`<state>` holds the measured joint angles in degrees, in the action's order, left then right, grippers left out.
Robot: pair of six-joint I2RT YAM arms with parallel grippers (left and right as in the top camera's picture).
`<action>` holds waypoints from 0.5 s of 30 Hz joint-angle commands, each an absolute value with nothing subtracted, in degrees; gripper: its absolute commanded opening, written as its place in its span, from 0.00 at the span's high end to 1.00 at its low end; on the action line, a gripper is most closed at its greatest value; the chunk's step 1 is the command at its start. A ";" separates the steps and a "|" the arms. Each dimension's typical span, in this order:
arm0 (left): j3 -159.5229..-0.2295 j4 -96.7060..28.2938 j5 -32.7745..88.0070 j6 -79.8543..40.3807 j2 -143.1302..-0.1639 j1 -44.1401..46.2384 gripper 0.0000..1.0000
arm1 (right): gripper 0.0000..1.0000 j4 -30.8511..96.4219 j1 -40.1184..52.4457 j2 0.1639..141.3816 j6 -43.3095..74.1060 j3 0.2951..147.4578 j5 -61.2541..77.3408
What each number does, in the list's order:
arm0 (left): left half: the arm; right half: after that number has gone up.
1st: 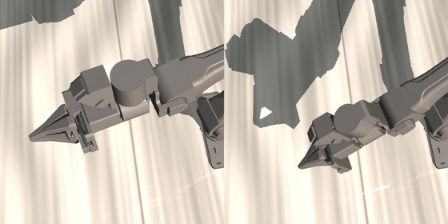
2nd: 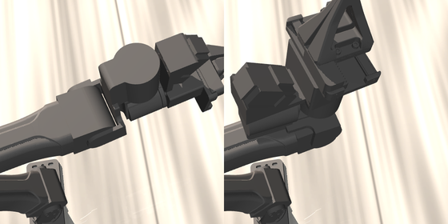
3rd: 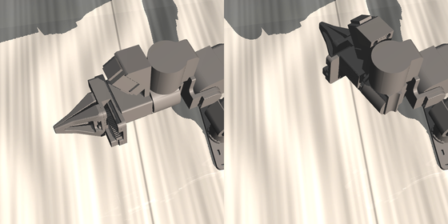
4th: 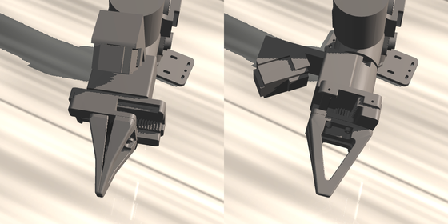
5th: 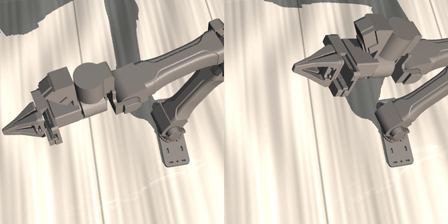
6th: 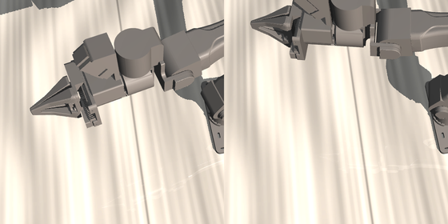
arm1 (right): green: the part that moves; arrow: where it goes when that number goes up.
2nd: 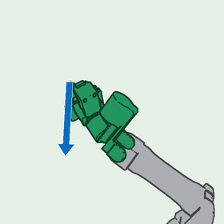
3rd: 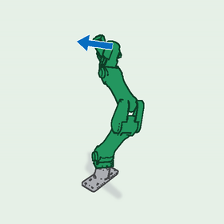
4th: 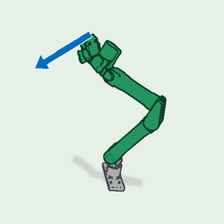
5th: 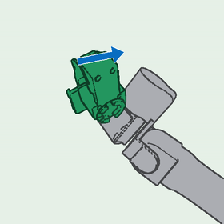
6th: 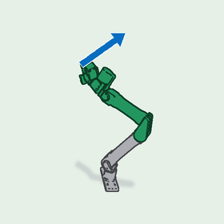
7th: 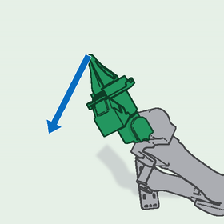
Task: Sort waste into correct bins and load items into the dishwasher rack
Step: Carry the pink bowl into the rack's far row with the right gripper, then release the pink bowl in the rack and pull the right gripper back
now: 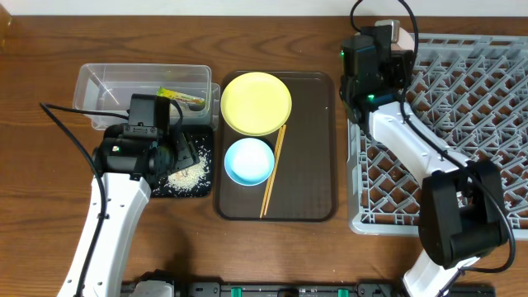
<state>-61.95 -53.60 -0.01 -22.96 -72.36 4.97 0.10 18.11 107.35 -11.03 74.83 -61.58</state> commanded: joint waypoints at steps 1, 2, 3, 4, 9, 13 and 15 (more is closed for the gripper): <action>-62.46 -53.76 -0.49 -23.70 -72.25 4.73 0.28 | 0.99 -0.47 16.51 107.92 -11.16 74.78 -63.40; -62.46 -53.76 -0.49 -23.70 -72.25 4.73 0.28 | 0.99 -0.56 16.34 107.92 -11.11 74.78 -63.35; -62.46 -53.76 -0.49 -23.70 -72.25 4.73 0.28 | 0.99 -0.67 16.14 107.92 -10.68 74.78 -63.35; -62.46 -53.76 -0.49 -23.70 -72.25 4.73 0.28 | 0.99 -0.60 15.99 107.92 -10.04 74.78 -62.67; -62.46 -53.76 -0.49 -23.70 -72.25 4.73 0.28 | 0.99 -0.51 15.90 107.96 -8.54 74.78 -62.52; -62.46 -53.78 -0.49 -23.70 -72.25 4.73 0.28 | 0.99 -0.47 15.64 108.07 -6.66 74.78 -62.50; -62.46 -53.76 -0.49 -23.70 -72.25 4.73 0.28 | 0.99 -0.45 15.66 108.47 -6.66 74.78 -62.08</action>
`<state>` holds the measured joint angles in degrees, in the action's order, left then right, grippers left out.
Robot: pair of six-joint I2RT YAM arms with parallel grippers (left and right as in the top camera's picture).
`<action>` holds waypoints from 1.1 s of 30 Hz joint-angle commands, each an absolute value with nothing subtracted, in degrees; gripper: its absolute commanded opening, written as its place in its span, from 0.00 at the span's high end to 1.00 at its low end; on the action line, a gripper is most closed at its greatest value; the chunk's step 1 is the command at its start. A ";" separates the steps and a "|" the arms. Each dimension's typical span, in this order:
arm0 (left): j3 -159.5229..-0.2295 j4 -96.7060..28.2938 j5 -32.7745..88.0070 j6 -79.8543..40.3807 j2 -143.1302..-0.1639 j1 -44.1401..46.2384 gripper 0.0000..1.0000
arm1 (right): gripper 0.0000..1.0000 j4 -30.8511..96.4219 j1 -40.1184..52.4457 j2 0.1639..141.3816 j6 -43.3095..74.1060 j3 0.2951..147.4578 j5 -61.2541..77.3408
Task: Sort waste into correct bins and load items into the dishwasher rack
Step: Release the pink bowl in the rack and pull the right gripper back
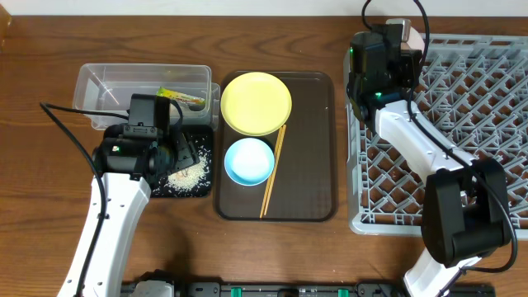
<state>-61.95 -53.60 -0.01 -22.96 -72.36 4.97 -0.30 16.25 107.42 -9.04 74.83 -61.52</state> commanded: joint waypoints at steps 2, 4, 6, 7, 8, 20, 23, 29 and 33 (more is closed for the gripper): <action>-62.46 -53.78 -0.49 -23.70 -72.25 4.73 0.28 | 0.99 -0.34 15.66 109.06 -6.68 74.78 -61.63; -62.46 -53.78 -0.49 -23.70 -72.25 4.73 0.28 | 0.99 0.08 15.77 109.78 -6.66 74.78 -60.80; -62.46 -53.78 -0.49 -23.70 -72.25 4.73 0.28 | 0.99 0.84 15.86 110.32 -6.61 74.78 -59.83; -62.46 -53.78 -0.49 -23.70 -72.25 4.73 0.28 | 0.99 1.15 15.90 110.41 -6.37 74.78 -59.44; -62.46 -53.78 -0.49 -23.70 -72.25 4.73 0.28 | 0.99 1.39 16.01 110.61 -5.93 74.78 -59.46; -62.37 -54.00 -0.49 -23.70 -72.25 4.73 0.28 | 0.96 9.98 19.90 110.37 -2.66 74.78 -55.42; -62.26 -54.02 -0.47 -23.70 -72.25 4.73 0.28 | 0.98 11.77 21.06 110.32 -1.28 74.78 -55.44; -62.04 -54.19 -0.49 -23.70 -72.23 4.73 0.28 | 0.99 14.96 22.17 110.30 1.17 74.78 -55.44; -62.04 -54.19 -0.49 -23.70 -72.25 4.73 0.28 | 0.99 17.78 22.15 110.30 4.54 74.78 -55.42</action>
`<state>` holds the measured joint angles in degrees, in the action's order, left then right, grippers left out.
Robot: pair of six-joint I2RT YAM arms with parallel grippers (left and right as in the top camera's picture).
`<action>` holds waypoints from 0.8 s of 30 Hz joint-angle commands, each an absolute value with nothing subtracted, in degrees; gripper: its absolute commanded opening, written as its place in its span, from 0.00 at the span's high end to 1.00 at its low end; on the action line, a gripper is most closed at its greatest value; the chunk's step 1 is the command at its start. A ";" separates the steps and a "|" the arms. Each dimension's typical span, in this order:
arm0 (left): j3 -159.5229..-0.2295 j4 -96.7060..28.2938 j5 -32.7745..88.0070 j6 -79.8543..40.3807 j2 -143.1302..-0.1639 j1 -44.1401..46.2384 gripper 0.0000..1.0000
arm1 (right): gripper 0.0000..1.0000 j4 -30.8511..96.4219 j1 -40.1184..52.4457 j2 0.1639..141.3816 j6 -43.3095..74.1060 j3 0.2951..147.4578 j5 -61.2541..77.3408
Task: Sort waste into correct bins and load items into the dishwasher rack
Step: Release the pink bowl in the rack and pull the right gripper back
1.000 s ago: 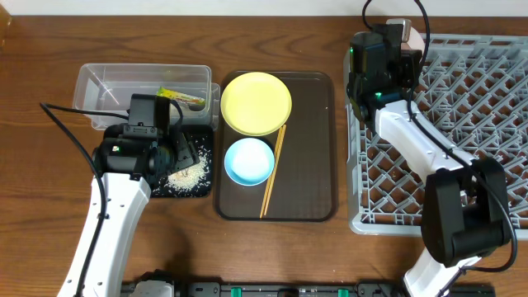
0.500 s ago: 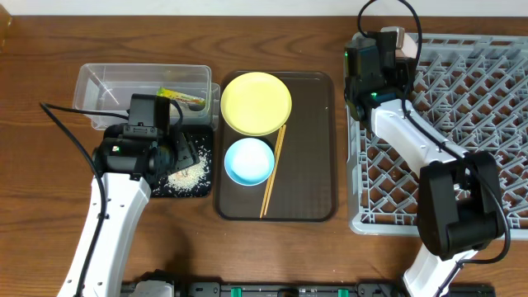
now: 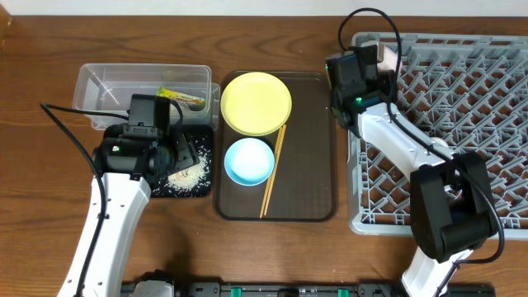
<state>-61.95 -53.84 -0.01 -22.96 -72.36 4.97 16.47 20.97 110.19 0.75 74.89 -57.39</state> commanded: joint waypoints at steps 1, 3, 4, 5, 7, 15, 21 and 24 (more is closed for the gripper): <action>-62.04 -54.17 -0.49 -23.70 -72.25 4.73 0.28 | 0.99 18.70 22.17 110.26 5.02 74.78 -55.37; -62.04 -54.17 -0.49 -23.70 -72.25 4.73 0.28 | 0.88 20.53 22.37 110.13 6.46 74.78 -55.18; -62.04 -54.17 -0.49 -23.70 -72.25 4.73 0.28 | 0.84 21.91 22.48 109.89 7.42 74.78 -54.41; -62.04 -54.17 -0.49 -23.70 -72.25 4.73 0.28 | 0.80 23.09 22.48 109.54 8.43 74.78 -53.34; -62.04 -54.17 -0.49 -23.70 -72.25 4.73 0.28 | 0.68 25.54 22.41 108.29 11.68 74.78 -49.63; -62.04 -54.22 -0.49 -23.70 -72.25 4.73 0.28 | 0.41 29.78 21.80 97.32 14.72 74.81 -35.16; -62.04 -54.78 -0.75 -23.68 -72.25 4.73 0.28 | 0.36 30.70 22.65 88.33 12.62 74.78 -14.76; -62.04 -56.31 -3.92 -24.75 -72.25 4.71 0.28 | 0.35 30.94 23.53 87.31 11.51 74.78 1.37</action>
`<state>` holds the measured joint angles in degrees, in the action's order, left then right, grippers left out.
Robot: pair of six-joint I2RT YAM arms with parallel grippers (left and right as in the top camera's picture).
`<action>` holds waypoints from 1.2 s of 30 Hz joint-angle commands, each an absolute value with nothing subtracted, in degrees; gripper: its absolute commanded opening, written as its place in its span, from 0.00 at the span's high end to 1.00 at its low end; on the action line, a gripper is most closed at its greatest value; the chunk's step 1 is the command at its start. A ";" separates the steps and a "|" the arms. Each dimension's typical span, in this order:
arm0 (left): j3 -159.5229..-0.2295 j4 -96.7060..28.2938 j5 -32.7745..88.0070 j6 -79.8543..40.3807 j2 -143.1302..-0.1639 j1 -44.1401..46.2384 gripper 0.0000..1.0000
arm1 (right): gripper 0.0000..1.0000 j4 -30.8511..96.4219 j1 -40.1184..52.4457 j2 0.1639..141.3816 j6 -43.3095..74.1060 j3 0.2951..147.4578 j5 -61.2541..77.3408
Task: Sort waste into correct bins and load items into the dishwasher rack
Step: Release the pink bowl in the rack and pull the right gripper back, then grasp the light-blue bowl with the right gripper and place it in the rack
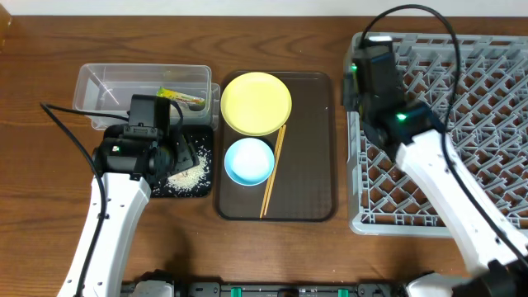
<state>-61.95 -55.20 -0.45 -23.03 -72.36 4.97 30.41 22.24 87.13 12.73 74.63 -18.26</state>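
Observation:
A yellow plate, a light-blue bowl and a pair of chopsticks lie on the brown tray. The grey dishwasher rack fills the right side. My right gripper hangs over the rack's back-left corner, hidden under its wrist; a pale sliver shows at its tip. My left gripper hovers over the black bin of spilled rice, its fingers too dark to read.
A clear plastic bin at the back left holds a yellow-green wrapper. The right forearm crosses the rack from its left edge to the lower right. Wooden table surrounds everything.
The right wrist has shifted a little right, from the gap between tray and rack to over the rack's left edge, and its forearm now stretches to the lower right. The left arm is unchanged.
The right wrist stood at the rack's back-left corner with a pale pinkish thing at its tip. It then sat further left, by the tray's right rim, and is now back over the rack's edge. Plate, bowl, chopsticks and left arm stayed put.

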 commanded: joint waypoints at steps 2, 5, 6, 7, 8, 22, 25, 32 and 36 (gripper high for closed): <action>-62.04 -58.06 -8.10 -27.62 -72.25 4.56 0.28 | 0.34 31.73 24.32 87.77 11.51 74.76 7.73; -62.04 -59.42 -9.54 -28.42 -72.25 3.84 0.28 | 0.32 33.76 26.39 89.30 11.53 74.61 12.53; -62.04 -59.70 -9.52 -28.45 -72.25 3.53 0.27 | 0.33 34.28 27.16 89.97 11.53 74.54 12.80; -62.04 -59.86 -9.52 -28.45 -72.25 3.31 0.28 | 0.34 34.96 28.16 90.98 11.53 74.50 12.75; -62.04 -59.92 -9.52 -28.45 -72.23 3.11 0.28 | 0.34 35.57 29.23 92.03 11.53 74.50 12.73; -62.04 -59.92 -9.50 -28.40 -72.25 3.11 0.28 | 0.53 36.53 39.79 108.62 18.22 74.46 11.33; -62.04 -59.92 -9.50 -28.40 -72.25 3.11 0.27 | 0.64 37.10 39.99 110.98 19.55 74.46 10.76; -62.04 -59.94 -9.50 -28.40 -72.23 3.11 0.27 | 0.94 36.80 38.41 109.54 19.70 75.59 4.82; -62.04 -59.94 -9.50 -28.40 -72.25 3.11 0.27 | 0.99 37.08 34.65 103.57 19.68 76.51 -2.31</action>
